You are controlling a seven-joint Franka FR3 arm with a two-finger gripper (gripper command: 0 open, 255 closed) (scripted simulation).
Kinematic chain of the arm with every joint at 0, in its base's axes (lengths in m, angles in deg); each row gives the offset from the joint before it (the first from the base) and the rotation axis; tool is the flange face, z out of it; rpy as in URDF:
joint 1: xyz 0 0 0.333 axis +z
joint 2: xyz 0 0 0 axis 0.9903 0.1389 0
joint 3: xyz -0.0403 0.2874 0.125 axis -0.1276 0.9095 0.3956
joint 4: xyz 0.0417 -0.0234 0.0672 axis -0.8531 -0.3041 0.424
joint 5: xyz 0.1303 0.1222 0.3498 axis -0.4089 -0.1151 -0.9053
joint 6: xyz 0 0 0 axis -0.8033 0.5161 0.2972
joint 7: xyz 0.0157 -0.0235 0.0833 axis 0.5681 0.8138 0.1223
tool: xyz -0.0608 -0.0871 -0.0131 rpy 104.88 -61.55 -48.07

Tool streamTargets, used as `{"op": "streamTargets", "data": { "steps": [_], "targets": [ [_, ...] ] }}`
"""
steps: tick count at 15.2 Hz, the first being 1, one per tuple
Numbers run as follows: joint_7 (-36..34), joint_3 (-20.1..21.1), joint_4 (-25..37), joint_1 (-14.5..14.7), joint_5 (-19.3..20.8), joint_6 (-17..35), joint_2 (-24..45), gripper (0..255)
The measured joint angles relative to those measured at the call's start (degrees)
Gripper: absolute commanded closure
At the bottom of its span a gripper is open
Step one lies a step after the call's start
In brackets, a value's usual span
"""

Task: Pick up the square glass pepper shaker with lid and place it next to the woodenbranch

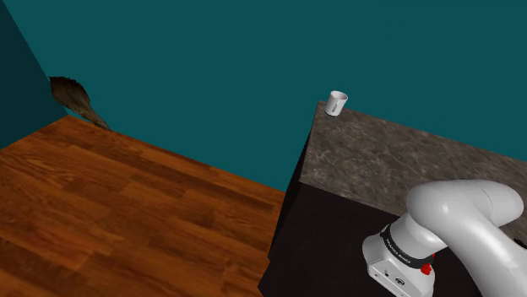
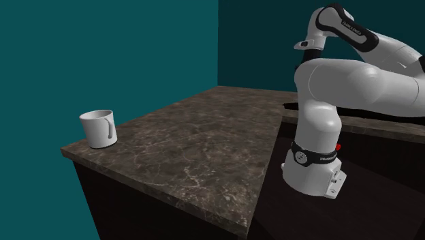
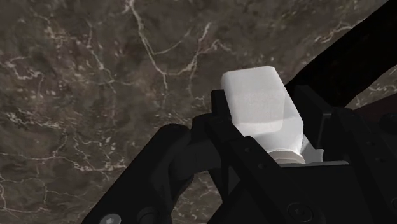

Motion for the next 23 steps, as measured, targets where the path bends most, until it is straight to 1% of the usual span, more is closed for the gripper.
{"op": "streamTargets", "data": {
  "steps": [12, 19, 20, 23],
  "targets": [
    [2.67, -9.43, -5.42, -6.41, 3.33, 8.00, -0.01, 255],
    [3.05, -10.40, -5.65, -6.84, 3.85, 8.80, -0.01, 255],
    [3.05, -10.41, -5.65, -6.84, 3.85, 8.81, -0.02, 0],
    [3.05, -10.41, -5.65, -6.84, 3.86, 8.81, -0.02, 0]
  ]
}}
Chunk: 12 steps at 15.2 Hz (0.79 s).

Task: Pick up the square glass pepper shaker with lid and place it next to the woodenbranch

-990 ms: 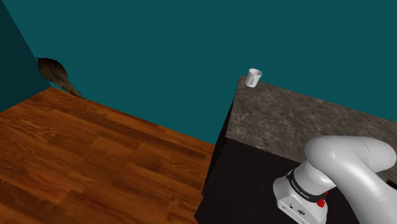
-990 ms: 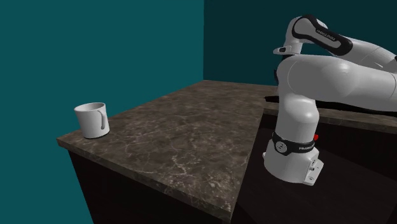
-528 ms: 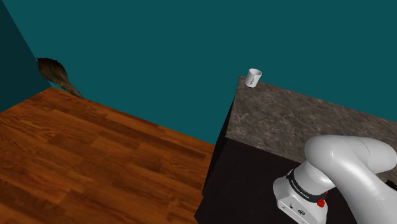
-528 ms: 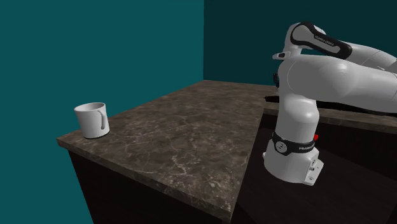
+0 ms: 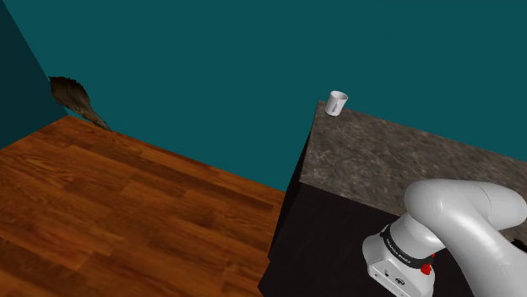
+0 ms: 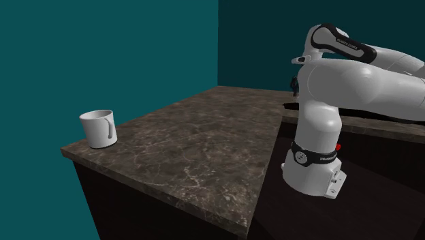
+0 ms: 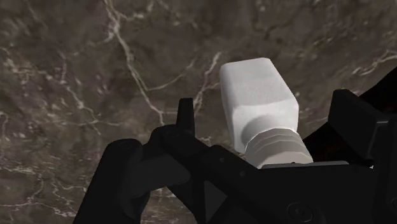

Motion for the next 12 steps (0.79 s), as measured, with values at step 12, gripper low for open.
{"op": "streamTargets", "data": {
  "steps": [12],
  "targets": [
    [-0.17, 4.95, 5.05, 3.36, -4.38, -2.48, 3.96, 0]
  ]
}}
